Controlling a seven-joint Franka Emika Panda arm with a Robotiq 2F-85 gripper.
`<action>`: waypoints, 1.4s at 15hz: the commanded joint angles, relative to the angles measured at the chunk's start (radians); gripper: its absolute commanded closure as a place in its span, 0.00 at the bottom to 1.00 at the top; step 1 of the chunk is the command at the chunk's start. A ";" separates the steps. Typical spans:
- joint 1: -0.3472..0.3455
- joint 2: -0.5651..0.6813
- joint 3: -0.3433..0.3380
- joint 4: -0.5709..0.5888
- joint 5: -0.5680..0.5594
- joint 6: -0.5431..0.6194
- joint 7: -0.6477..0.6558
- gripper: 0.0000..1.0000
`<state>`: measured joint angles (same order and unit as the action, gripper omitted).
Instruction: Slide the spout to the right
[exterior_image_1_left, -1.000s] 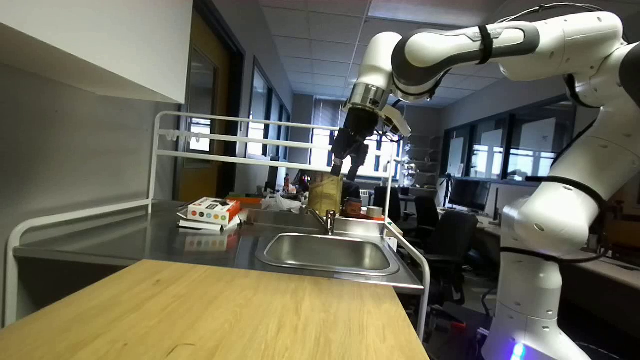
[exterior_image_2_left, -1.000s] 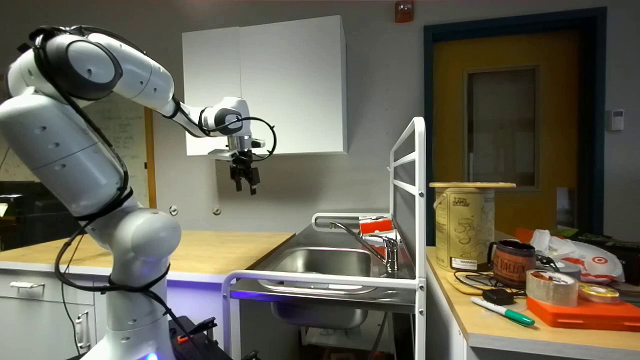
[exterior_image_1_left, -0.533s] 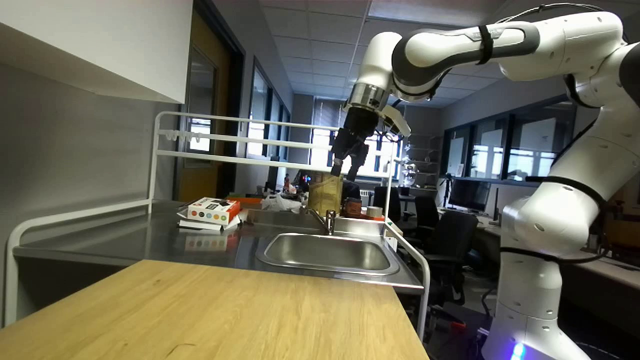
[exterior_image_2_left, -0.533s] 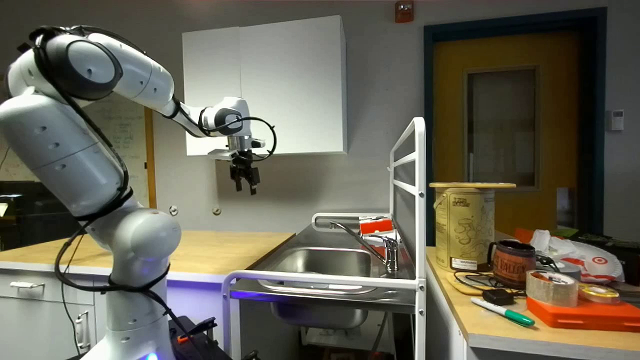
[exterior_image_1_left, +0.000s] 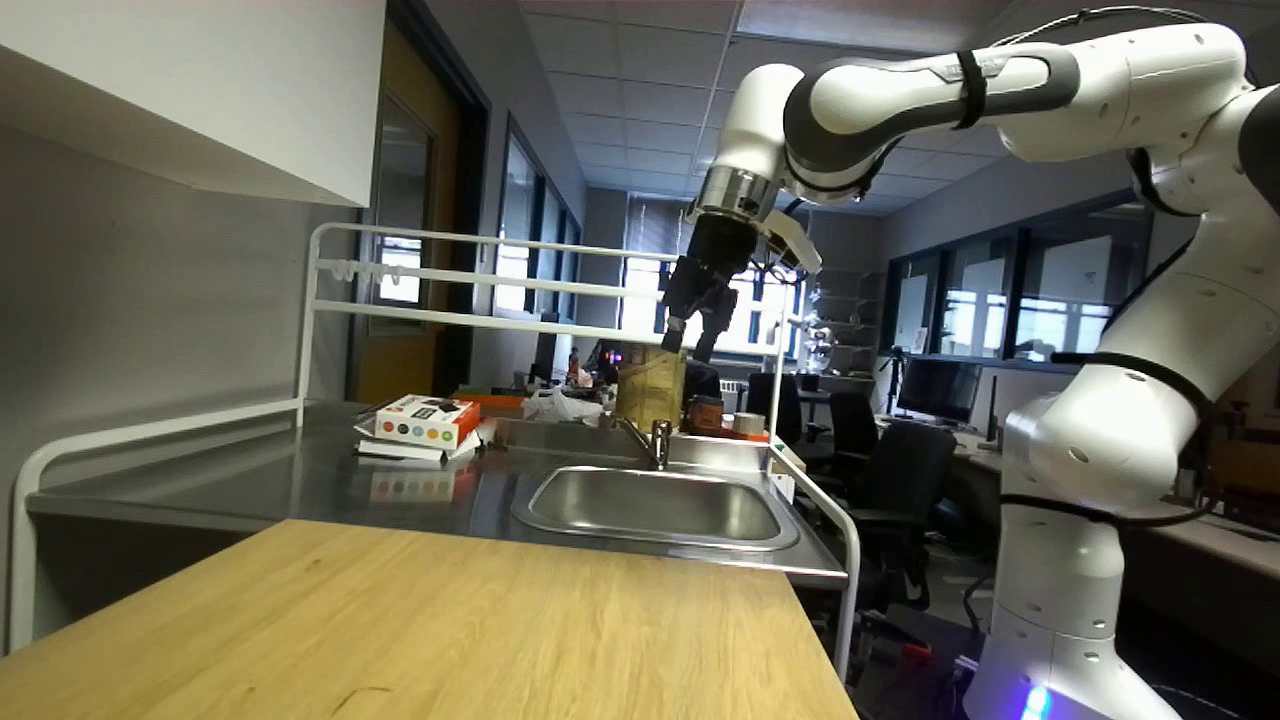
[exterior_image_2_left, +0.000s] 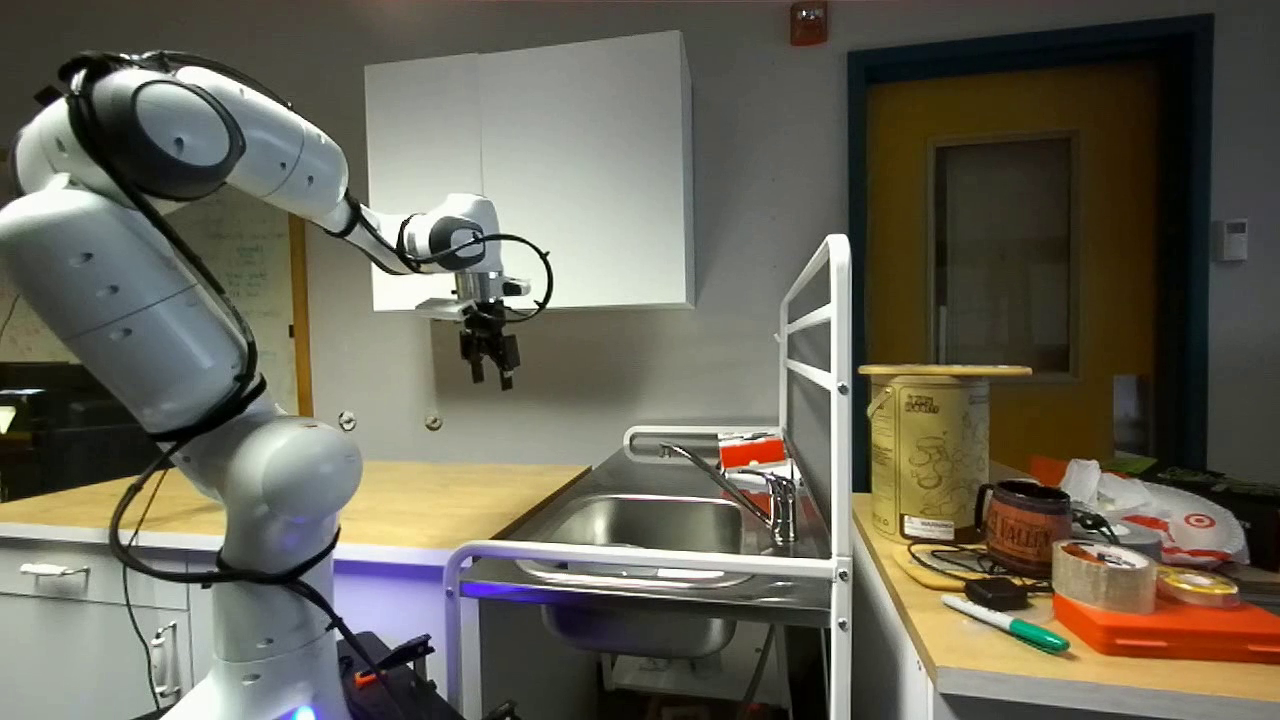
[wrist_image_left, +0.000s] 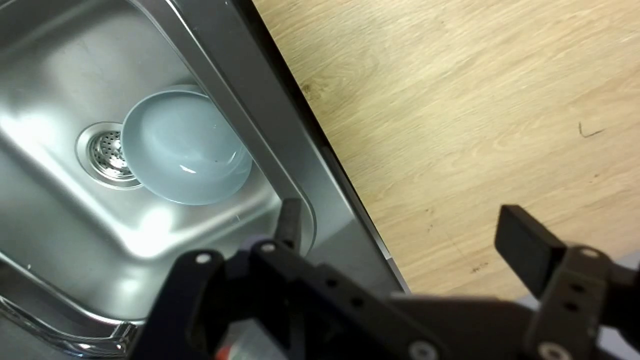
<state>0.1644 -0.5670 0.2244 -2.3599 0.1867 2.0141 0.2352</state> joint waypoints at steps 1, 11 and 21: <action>-0.012 0.029 0.000 0.020 -0.011 0.008 0.015 0.00; -0.155 0.309 0.054 0.176 -0.248 0.235 0.309 0.00; -0.169 0.555 -0.045 0.425 -0.461 0.214 0.796 0.00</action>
<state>-0.0206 -0.0780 0.2147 -2.0386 -0.2344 2.2709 0.9080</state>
